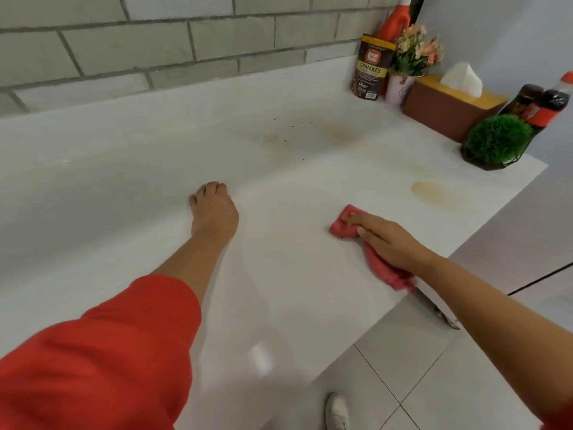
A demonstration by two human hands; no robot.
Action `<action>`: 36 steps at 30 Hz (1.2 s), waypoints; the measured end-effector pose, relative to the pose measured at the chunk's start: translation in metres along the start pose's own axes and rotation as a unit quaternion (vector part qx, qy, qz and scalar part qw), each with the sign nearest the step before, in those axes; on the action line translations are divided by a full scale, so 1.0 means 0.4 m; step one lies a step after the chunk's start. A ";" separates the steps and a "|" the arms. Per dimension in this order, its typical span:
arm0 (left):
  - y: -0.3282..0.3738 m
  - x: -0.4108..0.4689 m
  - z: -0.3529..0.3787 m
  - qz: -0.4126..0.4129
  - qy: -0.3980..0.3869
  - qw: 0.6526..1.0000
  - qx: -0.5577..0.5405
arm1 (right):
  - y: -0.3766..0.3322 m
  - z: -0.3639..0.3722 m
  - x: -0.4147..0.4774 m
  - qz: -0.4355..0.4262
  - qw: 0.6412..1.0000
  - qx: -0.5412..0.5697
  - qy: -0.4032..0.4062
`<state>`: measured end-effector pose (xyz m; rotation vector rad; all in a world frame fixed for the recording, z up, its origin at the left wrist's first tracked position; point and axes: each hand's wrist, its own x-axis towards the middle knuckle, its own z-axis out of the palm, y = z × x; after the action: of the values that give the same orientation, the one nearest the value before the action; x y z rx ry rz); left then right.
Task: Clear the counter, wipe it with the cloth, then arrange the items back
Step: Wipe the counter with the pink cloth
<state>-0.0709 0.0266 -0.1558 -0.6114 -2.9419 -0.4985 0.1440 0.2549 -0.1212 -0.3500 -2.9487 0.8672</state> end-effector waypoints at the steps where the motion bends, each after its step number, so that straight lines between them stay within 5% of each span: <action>1: 0.002 -0.002 -0.002 0.000 -0.001 1.000 0.000 | 0.001 0.004 -0.036 -0.008 1.000 0.011 -0.001; 8: 0.008 -0.009 -0.014 -0.001 -0.005 1.000 -0.011 | -0.037 -0.023 -0.162 0.023 0.977 0.204 -0.055; 12: 0.035 -0.033 -0.028 0.039 0.035 0.995 -0.079 | -0.021 -0.106 -0.088 0.050 0.944 0.326 0.030; 18: 0.140 -0.096 -0.052 0.103 0.029 0.982 -0.158 | 0.007 -0.081 -0.046 0.083 0.977 0.198 0.011; 32: 0.322 -0.220 -0.103 0.143 -0.049 0.960 -0.238 | -0.053 -0.023 -0.232 -0.024 0.916 0.307 -0.258; 36: 0.376 -0.270 -0.135 0.129 -0.091 0.941 -0.300 | -0.034 -0.109 -0.197 -0.033 0.937 0.264 -0.228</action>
<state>0.0897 0.0987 -0.0773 -1.1357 -2.7776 -1.3879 0.2229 0.2487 -0.0759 -0.0162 -2.8932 1.8859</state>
